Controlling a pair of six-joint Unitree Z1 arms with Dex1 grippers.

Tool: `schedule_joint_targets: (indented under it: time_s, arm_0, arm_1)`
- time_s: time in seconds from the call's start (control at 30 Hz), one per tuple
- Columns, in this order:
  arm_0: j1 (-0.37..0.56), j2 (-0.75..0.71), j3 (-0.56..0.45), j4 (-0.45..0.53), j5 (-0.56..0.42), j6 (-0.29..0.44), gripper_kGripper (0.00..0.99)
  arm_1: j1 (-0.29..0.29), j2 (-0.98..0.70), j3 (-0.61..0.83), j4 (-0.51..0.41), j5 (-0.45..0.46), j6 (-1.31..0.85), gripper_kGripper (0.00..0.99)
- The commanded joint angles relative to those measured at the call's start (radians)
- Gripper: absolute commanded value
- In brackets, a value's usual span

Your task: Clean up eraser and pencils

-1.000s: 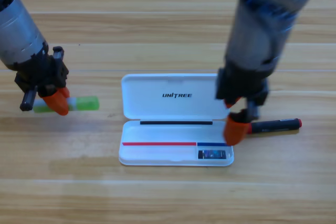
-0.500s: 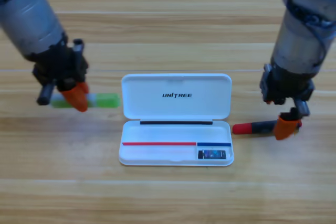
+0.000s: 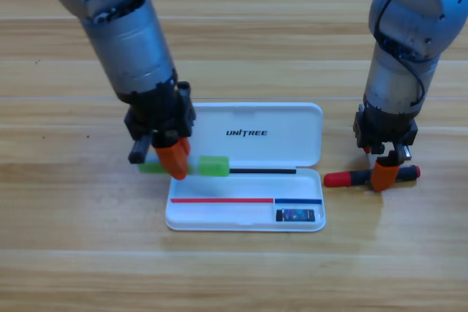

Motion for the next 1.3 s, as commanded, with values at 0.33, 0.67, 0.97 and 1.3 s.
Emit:
schedule_joint_targets:
  time_s: [0.33,0.67,0.97,1.3]
  arm_0:
    - [-0.081,0.156,-0.127,0.066,-0.036,-0.058,0.0]
    - [-0.087,0.193,-0.157,0.066,-0.036,-0.102,0.0]
    - [-0.089,0.207,-0.155,0.066,-0.033,-0.119,0.0]
    - [-0.087,0.21,-0.144,0.066,-0.037,-0.125,0.0]
  arm_1:
    - [-0.028,0.048,0.012,-0.016,0.026,-0.047,0.0]
    - [-0.025,-0.1,0.023,0.068,0.023,-0.013,0.0]
    - [-0.009,-0.13,0.044,0.087,0.028,0.007,0.0]
    - [0.006,-0.143,0.061,0.087,0.031,0.022,0.0]
